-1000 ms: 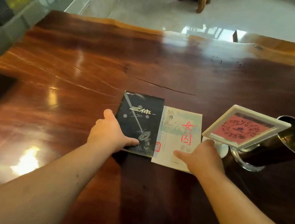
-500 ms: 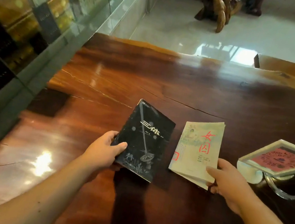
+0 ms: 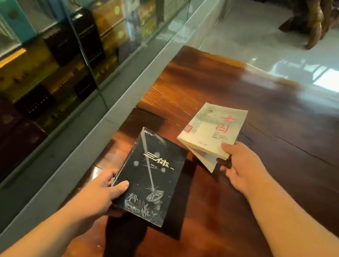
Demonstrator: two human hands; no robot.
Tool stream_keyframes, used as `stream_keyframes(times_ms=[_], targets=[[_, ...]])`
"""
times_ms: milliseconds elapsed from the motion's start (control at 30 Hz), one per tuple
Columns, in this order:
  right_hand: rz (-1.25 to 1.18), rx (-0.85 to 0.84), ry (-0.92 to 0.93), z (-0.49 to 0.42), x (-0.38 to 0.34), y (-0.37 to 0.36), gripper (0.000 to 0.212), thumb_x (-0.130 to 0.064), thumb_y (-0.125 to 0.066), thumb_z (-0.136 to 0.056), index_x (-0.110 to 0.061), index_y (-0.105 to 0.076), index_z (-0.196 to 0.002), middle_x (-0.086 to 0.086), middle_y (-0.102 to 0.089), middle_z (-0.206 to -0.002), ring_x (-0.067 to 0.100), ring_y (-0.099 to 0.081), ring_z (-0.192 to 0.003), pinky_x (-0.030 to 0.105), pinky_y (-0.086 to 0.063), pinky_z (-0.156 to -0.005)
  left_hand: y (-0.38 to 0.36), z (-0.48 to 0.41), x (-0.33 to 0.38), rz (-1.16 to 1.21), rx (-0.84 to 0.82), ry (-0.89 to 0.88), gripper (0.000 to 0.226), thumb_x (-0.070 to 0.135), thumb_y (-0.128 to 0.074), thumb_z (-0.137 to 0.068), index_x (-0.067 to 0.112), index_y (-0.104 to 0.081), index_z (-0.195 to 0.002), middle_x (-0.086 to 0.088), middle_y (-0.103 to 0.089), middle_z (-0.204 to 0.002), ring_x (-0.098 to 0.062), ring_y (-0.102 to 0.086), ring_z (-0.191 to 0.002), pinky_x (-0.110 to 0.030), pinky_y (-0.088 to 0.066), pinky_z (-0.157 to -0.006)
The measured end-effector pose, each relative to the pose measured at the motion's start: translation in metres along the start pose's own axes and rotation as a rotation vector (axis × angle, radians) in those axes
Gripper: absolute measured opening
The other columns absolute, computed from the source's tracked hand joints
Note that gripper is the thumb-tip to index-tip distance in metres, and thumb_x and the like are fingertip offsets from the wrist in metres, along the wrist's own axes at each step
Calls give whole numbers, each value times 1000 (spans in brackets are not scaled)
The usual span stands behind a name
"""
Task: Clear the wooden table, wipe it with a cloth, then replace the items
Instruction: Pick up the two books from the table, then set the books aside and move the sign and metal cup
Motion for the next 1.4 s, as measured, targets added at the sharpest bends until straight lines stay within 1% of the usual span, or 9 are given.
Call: stream_keyframes(times_ms=[133, 367, 533, 667, 800, 900, 1000, 1167, 1400], targets=[[73, -84, 39, -16, 7, -92, 16, -20, -60, -100, -27, -66, -113, -4, -78, -108, 23, -68, -96, 38, -44, -69, 32, -8, -16, 80, -4, 34, 22, 16, -56, -107, 28, -62, -124, -3, -80, -107, -24, -78, -91, -40, -62, -63], [201, -103, 33, -39, 15, -178, 19, -26, -62, -101, -28, -62, -120, -5, -71, -113, 22, -64, -94, 30, -48, -61, 59, -28, -33, 119, 10, 88, 20, 19, -58, -106, 29, -62, -123, -7, -79, -111, -33, -77, -97, -61, -59, -88], [262, -83, 14, -49, 15, -190, 24, -27, -62, -101, -26, -61, -125, -1, -70, -113, 20, -62, -84, 23, -44, -48, 64, -36, -31, 94, 7, 101, 18, 22, -57, -107, 32, -62, -121, -3, -80, -108, -28, -78, -93, -45, -62, -73], [318, -53, 38, -55, 8, -188, 22, -26, -61, -102, -27, -59, -123, -1, -68, -111, 19, -63, -82, 23, -46, -50, 69, -40, -32, 51, 26, 120, 17, 24, -60, -106, 32, -62, -120, -3, -80, -107, -30, -77, -95, -55, -61, -83], [435, -50, 119, -58, 5, -184, 15, -22, -63, -101, -21, -62, -116, -2, -67, -98, 13, -57, -72, 18, -41, -42, 75, -44, -27, -110, 136, 97, 16, 33, -66, -101, 36, -61, -116, 6, -81, -98, -19, -78, -80, -40, -61, -64], [614, -28, 168, -57, 6, -180, 15, -23, -67, -97, -10, -70, -104, 7, -71, -93, 19, -59, -69, 30, -44, -53, 86, -45, -16, -479, 310, 35, 19, 51, -68, -89, 39, -56, -98, 17, -72, -87, -7, -68, -72, -32, -54, -60], [785, 7, 220, -53, 4, -171, 16, -18, -66, -92, -2, -70, -90, 9, -68, -79, 24, -59, -65, 35, -46, -59, 88, -41, -3, -790, 358, 25, 35, 62, -59, -82, 44, -47, -108, 20, -57, -93, -6, -57, -79, -26, -41, -60], [1077, 49, 460, -19, -12, -147, 52, -46, -65, -91, -24, -56, -137, 3, -65, -124, 23, -60, -104, 36, -50, -73, 77, -35, 18, -969, 379, 10, 61, 60, -61, -80, 34, -54, -134, 6, -67, -121, -19, -64, -97, -34, -51, -68], [1474, 57, 767, 50, -56, -88, 93, -78, -64, -77, -35, -31, -153, 1, -45, -152, 29, -42, -136, 53, -44, -106, -8, -14, 125, -1257, 408, -431, 94, 80, -68, -70, 37, -42, -149, 6, -45, -156, -26, -40, -140, -51, -47, -106]])
Point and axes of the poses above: each hand's wrist, its own z-axis away from the middle knuckle, its own y-axis out of the back of the hand, x = y × z, the point moved 6 cm from there along -z, towards the middle knuckle
